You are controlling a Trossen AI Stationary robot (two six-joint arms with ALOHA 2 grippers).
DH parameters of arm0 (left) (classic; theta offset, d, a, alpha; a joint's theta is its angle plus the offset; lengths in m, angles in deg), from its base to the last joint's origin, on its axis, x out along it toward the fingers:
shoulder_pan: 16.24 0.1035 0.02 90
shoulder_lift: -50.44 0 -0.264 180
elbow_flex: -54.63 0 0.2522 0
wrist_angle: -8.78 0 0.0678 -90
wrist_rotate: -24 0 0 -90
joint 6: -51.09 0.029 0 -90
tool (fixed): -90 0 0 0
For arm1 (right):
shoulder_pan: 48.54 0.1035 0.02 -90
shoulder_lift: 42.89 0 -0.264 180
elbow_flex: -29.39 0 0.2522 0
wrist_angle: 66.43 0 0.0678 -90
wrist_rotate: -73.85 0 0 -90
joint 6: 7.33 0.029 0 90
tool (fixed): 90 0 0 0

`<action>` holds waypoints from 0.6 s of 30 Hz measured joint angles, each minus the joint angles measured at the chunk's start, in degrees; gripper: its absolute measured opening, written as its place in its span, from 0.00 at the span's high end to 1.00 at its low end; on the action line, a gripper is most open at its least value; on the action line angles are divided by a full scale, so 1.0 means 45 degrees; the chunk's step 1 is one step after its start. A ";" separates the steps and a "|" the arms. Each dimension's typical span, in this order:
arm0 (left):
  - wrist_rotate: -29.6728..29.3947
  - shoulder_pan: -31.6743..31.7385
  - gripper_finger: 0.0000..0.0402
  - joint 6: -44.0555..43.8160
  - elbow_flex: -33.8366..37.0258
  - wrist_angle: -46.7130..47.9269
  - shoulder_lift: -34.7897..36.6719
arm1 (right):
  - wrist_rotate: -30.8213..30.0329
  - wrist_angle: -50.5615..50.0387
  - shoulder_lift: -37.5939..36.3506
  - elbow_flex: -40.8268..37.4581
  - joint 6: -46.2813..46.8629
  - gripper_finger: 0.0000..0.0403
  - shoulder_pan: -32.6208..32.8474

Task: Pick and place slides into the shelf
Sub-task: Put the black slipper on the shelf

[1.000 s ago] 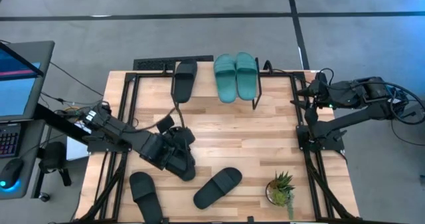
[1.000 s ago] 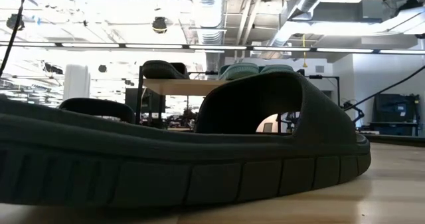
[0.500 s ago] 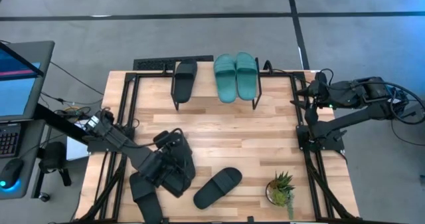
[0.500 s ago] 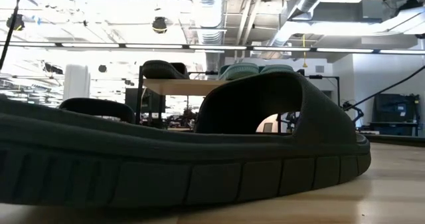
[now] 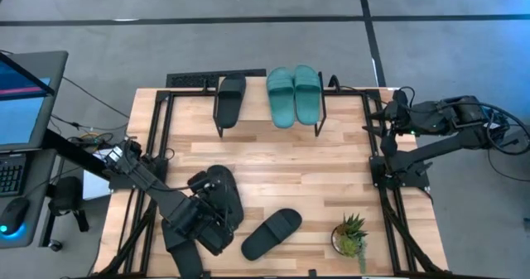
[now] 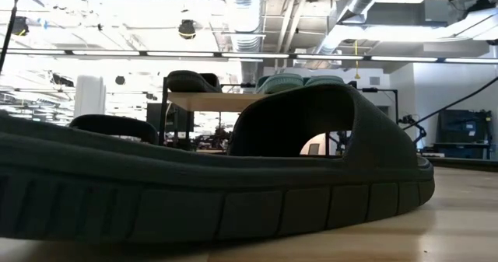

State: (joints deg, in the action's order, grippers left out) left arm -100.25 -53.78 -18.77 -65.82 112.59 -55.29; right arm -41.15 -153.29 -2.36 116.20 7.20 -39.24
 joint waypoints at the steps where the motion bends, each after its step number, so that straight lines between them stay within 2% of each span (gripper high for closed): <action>1: 0.0254 -0.0054 0.70 -0.0044 0.0000 -0.0007 -0.0085 | 0.0072 -0.0005 0.0000 0.0000 0.0000 0.60 0.0000; 8: 0.1839 -0.0435 0.70 0.0175 0.0000 -0.0231 -0.1380 | 0.0124 0.0033 -0.0001 -0.0017 0.0000 0.60 0.0000; 18: 0.0548 -0.0990 0.70 0.1095 0.0010 -0.0013 -0.3374 | 0.0140 0.0220 -0.0005 -0.1373 0.0107 0.60 0.0000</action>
State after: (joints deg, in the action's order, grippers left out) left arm -97.78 -58.24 -13.85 -65.78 112.53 -70.47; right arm -40.52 -152.30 -2.38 110.03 7.68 -39.24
